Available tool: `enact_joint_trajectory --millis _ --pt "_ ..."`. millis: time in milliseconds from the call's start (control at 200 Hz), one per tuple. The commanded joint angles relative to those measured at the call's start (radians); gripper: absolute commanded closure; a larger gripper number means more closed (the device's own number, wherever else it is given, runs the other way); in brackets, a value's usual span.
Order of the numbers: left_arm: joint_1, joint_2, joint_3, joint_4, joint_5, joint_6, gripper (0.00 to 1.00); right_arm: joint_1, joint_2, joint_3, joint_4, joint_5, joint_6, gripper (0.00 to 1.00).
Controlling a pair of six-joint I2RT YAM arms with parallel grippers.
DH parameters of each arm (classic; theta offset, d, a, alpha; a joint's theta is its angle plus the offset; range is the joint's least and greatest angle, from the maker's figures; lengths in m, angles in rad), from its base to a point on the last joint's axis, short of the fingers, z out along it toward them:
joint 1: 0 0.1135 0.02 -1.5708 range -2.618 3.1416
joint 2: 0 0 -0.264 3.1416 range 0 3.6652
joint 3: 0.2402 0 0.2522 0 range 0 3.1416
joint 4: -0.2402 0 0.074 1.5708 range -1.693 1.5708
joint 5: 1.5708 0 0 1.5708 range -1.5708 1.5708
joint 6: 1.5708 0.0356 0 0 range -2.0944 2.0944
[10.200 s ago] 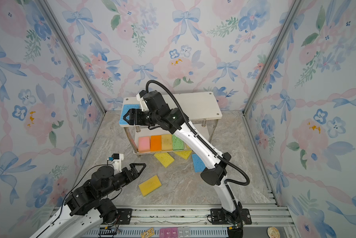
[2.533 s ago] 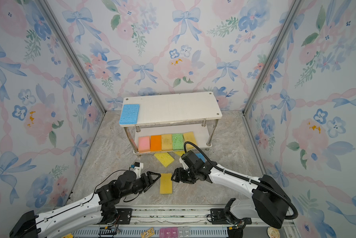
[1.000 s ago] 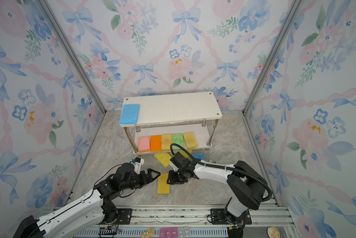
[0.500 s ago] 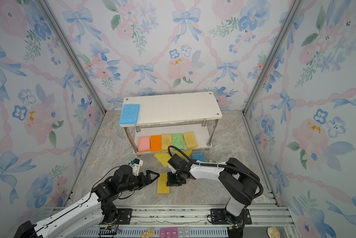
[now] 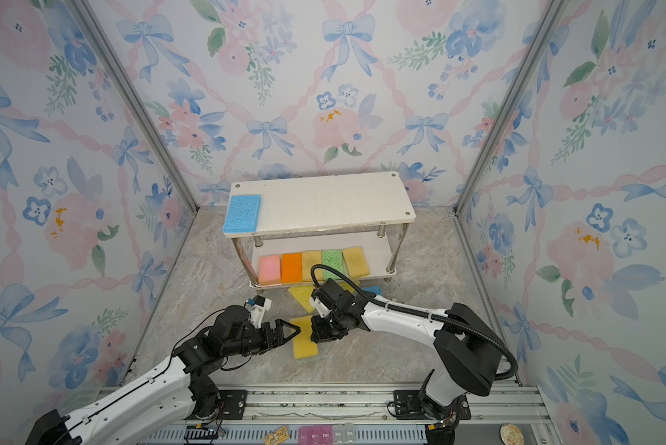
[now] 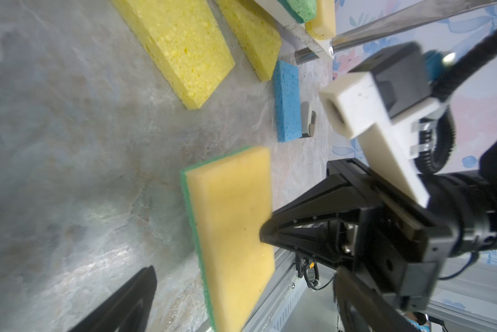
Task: Arrange cleaning sponges on a shelf
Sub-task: Pick up the cleaning sponge from the bottom-center of the table.
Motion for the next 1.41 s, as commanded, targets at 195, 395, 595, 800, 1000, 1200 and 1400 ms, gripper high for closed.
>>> enact_joint_trajectory --millis 195,395,595,800,1000,1200,1400 --pt "0.011 0.081 0.133 0.125 0.087 0.051 0.08 -0.073 -0.147 0.19 -0.394 -0.133 -0.262 0.99" --pt "0.009 0.087 0.091 0.36 0.121 -0.079 0.36 -0.09 -0.194 0.191 -0.402 -0.14 -0.249 0.99" --pt "0.005 0.087 0.053 0.422 0.15 -0.126 0.64 -0.103 -0.226 0.168 -0.347 -0.124 -0.2 0.98" --pt "0.005 0.088 0.042 0.425 0.144 -0.145 0.84 -0.111 -0.238 0.174 -0.323 -0.115 -0.17 0.82" --pt "0.004 0.062 0.023 0.428 0.005 -0.204 0.89 -0.188 -0.33 0.122 -0.279 -0.096 -0.039 0.48" --pt "0.008 -0.033 -0.086 0.529 -0.2 -0.402 0.88 -0.236 -0.439 0.035 -0.161 -0.135 0.133 0.44" --pt "0.015 -0.014 -0.089 0.563 -0.157 -0.425 0.88 -0.214 -0.411 0.06 -0.21 -0.13 0.089 0.42"
